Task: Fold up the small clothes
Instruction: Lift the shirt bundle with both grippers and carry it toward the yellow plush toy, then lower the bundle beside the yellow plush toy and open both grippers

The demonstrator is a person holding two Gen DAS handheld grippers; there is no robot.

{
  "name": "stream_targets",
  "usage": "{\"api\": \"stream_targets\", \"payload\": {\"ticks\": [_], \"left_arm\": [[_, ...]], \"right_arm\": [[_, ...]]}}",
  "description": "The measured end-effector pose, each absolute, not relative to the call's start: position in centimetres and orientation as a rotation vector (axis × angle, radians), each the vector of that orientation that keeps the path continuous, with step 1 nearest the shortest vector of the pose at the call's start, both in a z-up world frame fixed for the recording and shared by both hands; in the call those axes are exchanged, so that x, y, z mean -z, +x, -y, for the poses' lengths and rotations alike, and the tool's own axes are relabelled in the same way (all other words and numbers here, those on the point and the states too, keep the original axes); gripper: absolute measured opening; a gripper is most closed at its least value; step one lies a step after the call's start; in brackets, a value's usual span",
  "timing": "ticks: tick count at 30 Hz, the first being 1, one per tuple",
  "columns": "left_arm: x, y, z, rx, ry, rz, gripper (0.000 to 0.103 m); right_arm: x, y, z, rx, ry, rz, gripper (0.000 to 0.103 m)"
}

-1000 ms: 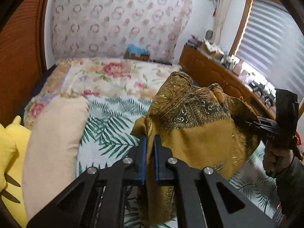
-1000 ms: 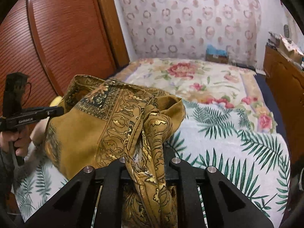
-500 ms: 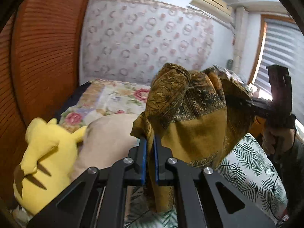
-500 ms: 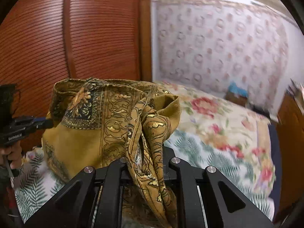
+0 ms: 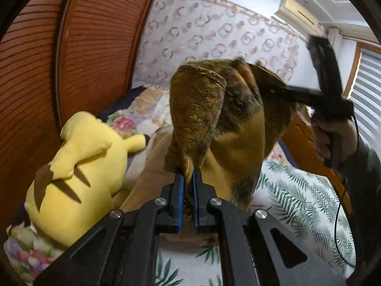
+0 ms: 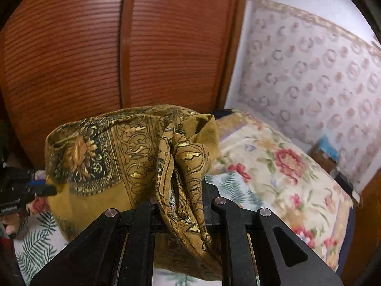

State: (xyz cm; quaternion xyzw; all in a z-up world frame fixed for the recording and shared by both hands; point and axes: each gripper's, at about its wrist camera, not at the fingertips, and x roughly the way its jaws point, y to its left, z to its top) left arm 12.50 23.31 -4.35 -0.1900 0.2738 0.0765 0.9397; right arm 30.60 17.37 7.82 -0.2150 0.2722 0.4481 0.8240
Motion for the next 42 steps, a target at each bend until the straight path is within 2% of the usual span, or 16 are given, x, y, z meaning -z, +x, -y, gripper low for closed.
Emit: {"api": "stream_targets", "payload": {"ticks": [11,12,14,15,16,23,29,33,35,42], "left_arm": [[8.5,12.5,-24.9,-0.224,-0.460,-0.660,0.004],[8.6,12.6,-24.9,-0.226,-0.451,-0.666,0.004],[8.7,12.6,-24.7,-0.237,-0.435,-0.673,0.005],[8.6,12.6,-24.6,-0.239,-0.428,-0.673,0.005],[8.4,12.5,-24.5,-0.241,-0.417,-0.672,0.006],[6.9,10.6,-24.4,-0.285,-0.397,-0.610,0.007],[4.3,10.9,-24.3,-0.278,-0.340,-0.567,0.007],[3.1,12.5,-24.2,-0.261,-0.328,-0.553,0.007],[2.7,12.9,-23.9,-0.256,-0.312,-0.547,0.007],[2.2,12.8,-21.9,-0.220,-0.263,-0.560,0.008]], "right_arm": [[-1.5,34.6,-26.4,-0.989,-0.477,-0.715,0.012],[-1.0,35.1,-26.7,-0.982,-0.461,-0.730,0.015],[-0.7,36.1,-27.0,-0.953,-0.422,-0.758,0.029],[-0.8,36.6,-26.9,-0.932,-0.400,-0.763,0.041],[-1.2,36.8,-26.6,-0.918,-0.383,-0.755,0.048],[-3.8,35.6,-23.8,-0.914,-0.300,-0.645,0.052],[-0.5,34.1,-23.7,-0.973,-0.328,-0.714,0.052],[3.6,33.5,-25.0,-0.969,-0.370,-0.794,0.055],[4.7,33.2,-25.1,-0.958,-0.365,-0.773,0.056],[3.3,32.0,-22.6,-0.913,-0.283,-0.753,0.057]]}}
